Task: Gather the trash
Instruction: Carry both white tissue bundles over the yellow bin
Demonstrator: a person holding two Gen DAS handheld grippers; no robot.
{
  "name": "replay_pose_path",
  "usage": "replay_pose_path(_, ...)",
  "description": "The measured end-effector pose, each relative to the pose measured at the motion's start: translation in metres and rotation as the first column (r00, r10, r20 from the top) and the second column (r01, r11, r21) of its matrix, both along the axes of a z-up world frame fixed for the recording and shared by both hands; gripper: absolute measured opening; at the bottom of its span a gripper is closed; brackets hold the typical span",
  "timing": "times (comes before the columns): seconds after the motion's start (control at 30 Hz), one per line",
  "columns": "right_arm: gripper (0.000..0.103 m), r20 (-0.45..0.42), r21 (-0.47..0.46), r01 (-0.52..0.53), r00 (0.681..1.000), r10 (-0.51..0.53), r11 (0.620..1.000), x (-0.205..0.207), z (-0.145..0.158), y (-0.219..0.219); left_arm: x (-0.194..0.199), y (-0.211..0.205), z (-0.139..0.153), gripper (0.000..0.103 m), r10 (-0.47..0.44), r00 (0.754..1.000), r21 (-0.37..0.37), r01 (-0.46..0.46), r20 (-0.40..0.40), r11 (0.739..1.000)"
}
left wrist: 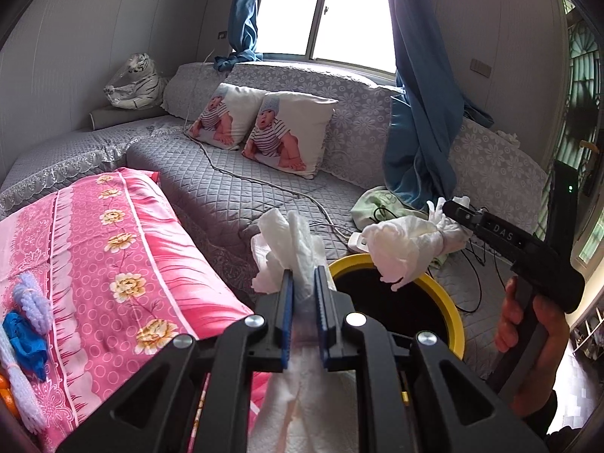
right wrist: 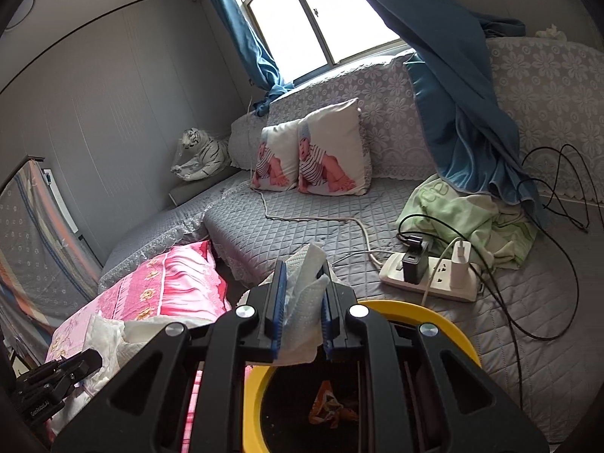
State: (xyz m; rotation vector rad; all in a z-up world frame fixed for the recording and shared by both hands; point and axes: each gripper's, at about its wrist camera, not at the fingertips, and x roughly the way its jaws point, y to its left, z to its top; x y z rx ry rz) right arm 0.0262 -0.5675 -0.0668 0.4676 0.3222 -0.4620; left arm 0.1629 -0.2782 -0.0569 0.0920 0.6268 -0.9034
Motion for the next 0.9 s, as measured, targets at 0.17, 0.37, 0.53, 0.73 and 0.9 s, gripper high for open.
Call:
replay_pose_path(0.17, 0.015, -0.022, -0.013, 0.056, 0.998, -0.056, 0.998, -0.009, -0.007, -0.016, -0.005, -0.026, -0.008, 0.01, -0.062, 0.998, 0.024, 0.062, -0.007, 0.998)
replay_pose_path(0.37, 0.016, -0.068, -0.039, 0.119, 0.99, -0.122, 0.992, -0.012, -0.017, -0.029, -0.008, -0.054, -0.015, 0.01, -0.107, 0.994, 0.043, 0.107, -0.017, 0.993)
replay_pose_path(0.53, 0.016, -0.109, -0.067, 0.18, 0.976, -0.187, 0.981, -0.012, -0.027, -0.038, -0.007, -0.075, -0.024, 0.01, -0.127, 0.991, 0.054, 0.129, -0.043, 0.99)
replay_pose_path(0.73, 0.016, -0.152, -0.049, 0.218, 0.963, -0.223, 0.975, -0.012, -0.043, -0.051, -0.006, -0.095, -0.036, 0.01, -0.137, 0.988, 0.072, 0.141, -0.068, 0.987)
replay_pose_path(0.9, 0.016, -0.19, -0.088, 0.257, 0.944, -0.269, 0.962, -0.007, -0.053, -0.055, -0.003, -0.109, -0.046, 0.01, -0.148, 0.985, 0.093, 0.155, -0.085, 0.983)
